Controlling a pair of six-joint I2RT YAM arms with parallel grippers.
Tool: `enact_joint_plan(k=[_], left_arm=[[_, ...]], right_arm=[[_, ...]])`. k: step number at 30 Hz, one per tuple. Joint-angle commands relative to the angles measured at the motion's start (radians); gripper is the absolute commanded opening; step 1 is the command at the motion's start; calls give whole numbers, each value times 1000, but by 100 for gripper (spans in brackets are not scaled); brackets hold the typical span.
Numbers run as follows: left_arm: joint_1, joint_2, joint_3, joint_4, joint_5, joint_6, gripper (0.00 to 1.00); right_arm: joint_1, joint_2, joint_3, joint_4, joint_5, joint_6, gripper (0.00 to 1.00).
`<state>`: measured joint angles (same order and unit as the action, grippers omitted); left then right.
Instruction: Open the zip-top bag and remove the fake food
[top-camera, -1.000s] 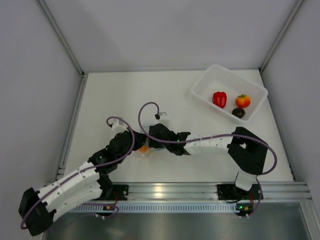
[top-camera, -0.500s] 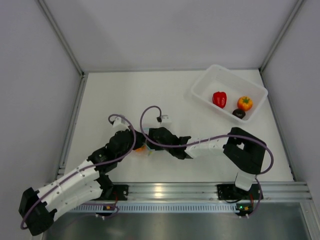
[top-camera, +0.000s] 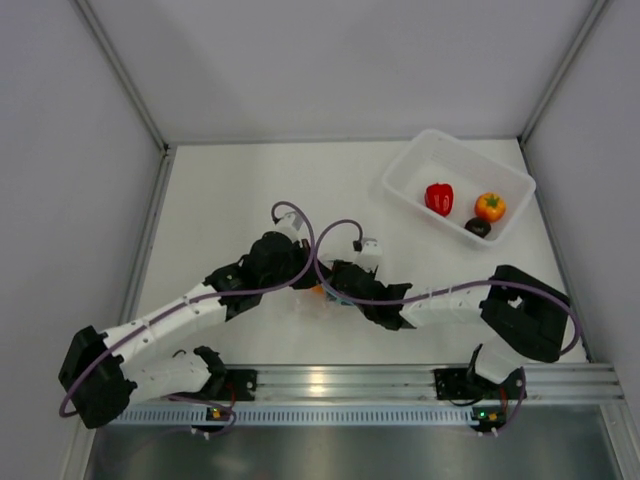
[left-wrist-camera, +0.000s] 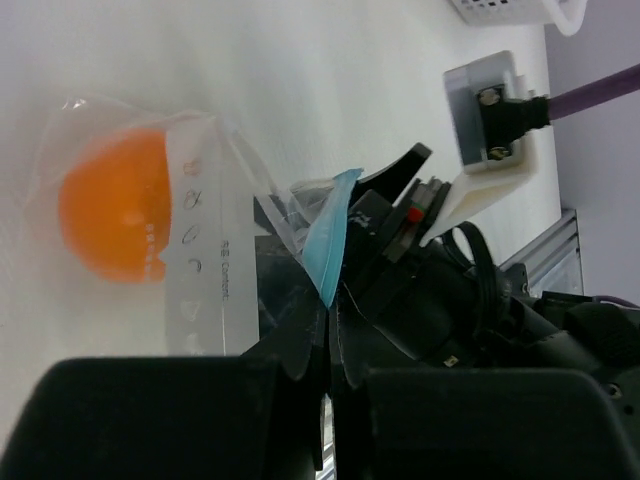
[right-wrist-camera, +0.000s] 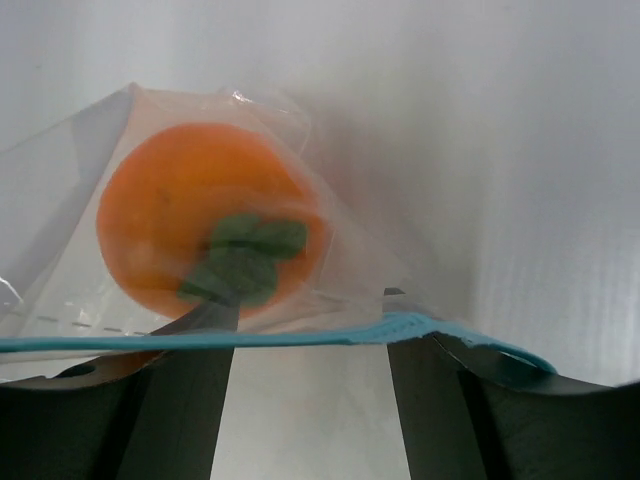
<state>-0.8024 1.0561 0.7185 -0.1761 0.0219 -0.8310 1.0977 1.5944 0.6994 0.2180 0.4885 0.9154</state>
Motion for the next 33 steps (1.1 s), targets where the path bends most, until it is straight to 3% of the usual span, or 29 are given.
enact_joint_plan(k=[1,4,9,15,20,28,33], left_arm=[[2,47,53,72,69,40,0],[-1,76,24,107,55,24,0],[-1,113,-7,150,35,-3,0],[-3,105,-31,159,-69,-20,0],[-1,104,-44,159,-148,-19,0],[-1,185,-25,199,-100,0,0],[0,219,-31,225,-74,-3,0]], right_arm=[[-18,-98,-9,-215,191,22,61],[-22,-164,-46,-260,211,1,64],[-22,-198,-104,-27,76,-153,64],[-22,-156,-41,27,21,-303,65],[-32,-116,35,12,64,-438,69],[-131,-27,147,-2,-109,-581,83],[-173,74,265,-78,-176,-673,84]])
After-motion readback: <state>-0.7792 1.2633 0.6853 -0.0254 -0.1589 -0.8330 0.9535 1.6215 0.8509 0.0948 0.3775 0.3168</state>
